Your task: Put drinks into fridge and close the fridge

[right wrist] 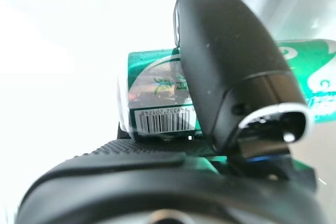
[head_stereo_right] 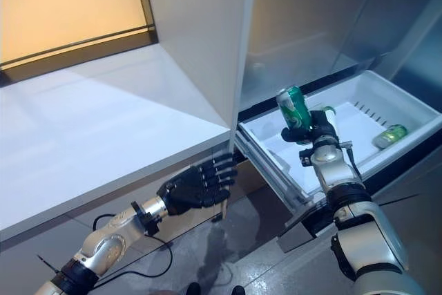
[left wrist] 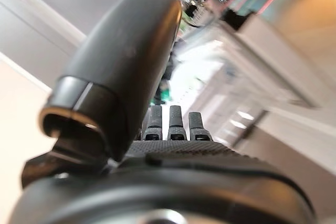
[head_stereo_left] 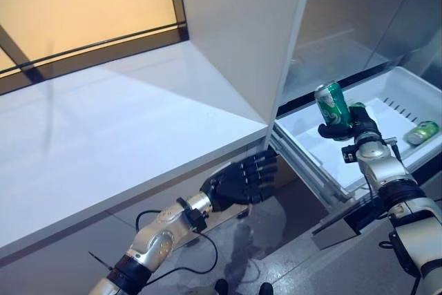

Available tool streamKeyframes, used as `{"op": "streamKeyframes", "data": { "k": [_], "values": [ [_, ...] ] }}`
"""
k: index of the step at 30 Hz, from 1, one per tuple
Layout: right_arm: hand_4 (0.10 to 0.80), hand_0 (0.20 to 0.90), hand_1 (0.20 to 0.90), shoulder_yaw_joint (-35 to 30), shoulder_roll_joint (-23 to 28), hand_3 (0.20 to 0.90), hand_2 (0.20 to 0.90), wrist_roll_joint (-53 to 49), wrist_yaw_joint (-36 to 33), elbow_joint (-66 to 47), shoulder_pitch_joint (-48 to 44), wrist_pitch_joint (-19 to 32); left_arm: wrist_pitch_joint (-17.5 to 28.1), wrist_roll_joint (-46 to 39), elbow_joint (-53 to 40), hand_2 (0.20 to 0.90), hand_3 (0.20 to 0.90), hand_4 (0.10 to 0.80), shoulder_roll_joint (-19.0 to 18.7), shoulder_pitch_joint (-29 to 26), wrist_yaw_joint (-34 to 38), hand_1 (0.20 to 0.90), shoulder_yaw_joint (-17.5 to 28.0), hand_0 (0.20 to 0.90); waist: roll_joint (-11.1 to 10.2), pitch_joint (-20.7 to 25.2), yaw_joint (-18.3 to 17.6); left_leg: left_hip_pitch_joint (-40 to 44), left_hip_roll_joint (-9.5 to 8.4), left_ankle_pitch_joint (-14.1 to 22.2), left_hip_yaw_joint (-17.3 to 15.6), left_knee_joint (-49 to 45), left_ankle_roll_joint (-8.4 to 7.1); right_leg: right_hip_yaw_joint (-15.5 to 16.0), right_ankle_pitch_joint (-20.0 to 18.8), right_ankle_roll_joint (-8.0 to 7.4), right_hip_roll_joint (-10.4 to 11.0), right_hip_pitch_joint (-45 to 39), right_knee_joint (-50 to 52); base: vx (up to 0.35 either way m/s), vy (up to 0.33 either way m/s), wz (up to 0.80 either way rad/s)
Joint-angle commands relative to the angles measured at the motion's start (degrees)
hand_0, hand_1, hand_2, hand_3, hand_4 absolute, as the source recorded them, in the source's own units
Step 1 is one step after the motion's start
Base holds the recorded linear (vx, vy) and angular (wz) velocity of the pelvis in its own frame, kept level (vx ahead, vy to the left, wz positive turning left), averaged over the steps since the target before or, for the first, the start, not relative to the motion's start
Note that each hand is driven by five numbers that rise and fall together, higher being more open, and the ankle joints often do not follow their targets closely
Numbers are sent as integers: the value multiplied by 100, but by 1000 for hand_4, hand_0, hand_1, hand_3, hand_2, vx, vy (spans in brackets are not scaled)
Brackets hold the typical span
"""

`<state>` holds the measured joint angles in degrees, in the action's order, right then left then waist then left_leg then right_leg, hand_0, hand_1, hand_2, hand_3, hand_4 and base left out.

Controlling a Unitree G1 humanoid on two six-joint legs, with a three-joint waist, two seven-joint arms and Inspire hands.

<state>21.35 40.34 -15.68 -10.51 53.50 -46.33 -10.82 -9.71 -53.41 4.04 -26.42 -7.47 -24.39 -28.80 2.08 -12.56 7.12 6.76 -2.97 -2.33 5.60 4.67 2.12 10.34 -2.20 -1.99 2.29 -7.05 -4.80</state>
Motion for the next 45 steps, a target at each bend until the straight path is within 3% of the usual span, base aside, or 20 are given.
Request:
{"op": "streamKeyframes", "data": {
  "k": [1, 5, 11, 19, 24, 25, 26, 27, 35, 45],
  "values": [
    [100, 300, 300, 169, 961, 200, 300, 228, -59, 59, -1933, 558, 455, 123, -338, 900, 900, 800, -210, 0, -457, 900, -299, 900, -156, 29, 193, -498, -112, 379, -335, -513, -33, -183, 410, -30, -105, 427, 699, -113, -31, 20],
    [100, 300, 300, 163, 998, 200, 300, 417, 196, 431, -1919, 286, 750, 735, 158, 900, 900, 800, -331, 113, -281, 900, -500, 900, -97, -158, 204, -588, -96, 339, -350, -530, -13, -192, 395, -13, -123, 527, 752, -39, -31, 16],
    [100, 300, 300, 7, 992, 200, 300, 980, 721, 904, -1480, -11, 1451, 1772, 1816, 900, 900, 800, -199, 319, 433, 900, -545, 900, -106, -327, 167, -617, -81, 342, -425, -571, -10, -210, 402, -5, -131, 563, 804, 25, -16, 3],
    [100, 300, 300, -63, 988, 200, 300, 1211, 1144, 965, -1134, -413, 1873, 2593, 3196, 900, 900, 800, -10, 231, 1156, 900, 198, 900, -169, -632, 196, -798, -53, 328, -497, -658, 3, -203, 329, -29, -138, 734, 848, -48, -45, -1],
    [100, 300, 300, -53, 1038, 200, 300, 1322, 1539, 975, -1024, -698, 1648, 3151, 3877, 900, 900, 800, 119, 59, 1446, 900, 654, 900, -263, -779, 216, -911, -28, 334, -543, -719, 3, -173, 278, -53, -145, 834, 872, -82, -63, 0],
    [169, 359, 359, -52, 1040, 269, 359, 1333, 1555, 982, -1021, -693, 1655, 3182, 3932, 900, 900, 800, 126, 54, 1451, 900, 676, 900, -268, -780, 216, -915, -27, 333, -547, -721, 1, -172, 277, -54, -144, 837, 873, -58, -27, 1],
    [443, 594, 594, -38, 1061, 543, 594, 1417, 1737, 1011, -1022, -805, 1565, 3323, 4107, 900, 900, 800, 143, 24, 1524, 900, 761, 900, -288, -790, 215, -930, -23, 336, -564, -726, -4, -165, 274, -61, -143, 852, 874, -60, -18, 0],
    [800, 900, 900, -19, 1096, 900, 900, 1439, 1874, 1013, -1032, -894, 1510, 3470, 4221, 900, 900, 800, 155, 9, 1560, 900, 849, 900, -301, -792, 216, -943, -23, 333, -576, -723, -8, -161, 267, -65, -144, 875, 876, -64, -17, -1],
    [800, 900, 900, -46, 1211, 900, 900, 1173, 1911, 884, -1042, -727, 1302, 3885, 4558, 900, 900, 800, 135, 30, 1764, 900, 1101, 900, -341, -799, 209, -947, -9, 340, -656, -716, -27, -131, 232, -94, -129, 911, 867, -58, -1, -2],
    [800, 900, 900, -690, 1681, 900, 900, -463, 784, -1280, -775, -5, 1268, 4069, 4518, 900, 900, 800, 156, 295, 1877, 900, 1438, 900, -506, -461, -53, -731, 36, 413, -797, -581, -85, -163, 252, -147, -147, 829, 809, -34, 9, -10]
  ]
}}
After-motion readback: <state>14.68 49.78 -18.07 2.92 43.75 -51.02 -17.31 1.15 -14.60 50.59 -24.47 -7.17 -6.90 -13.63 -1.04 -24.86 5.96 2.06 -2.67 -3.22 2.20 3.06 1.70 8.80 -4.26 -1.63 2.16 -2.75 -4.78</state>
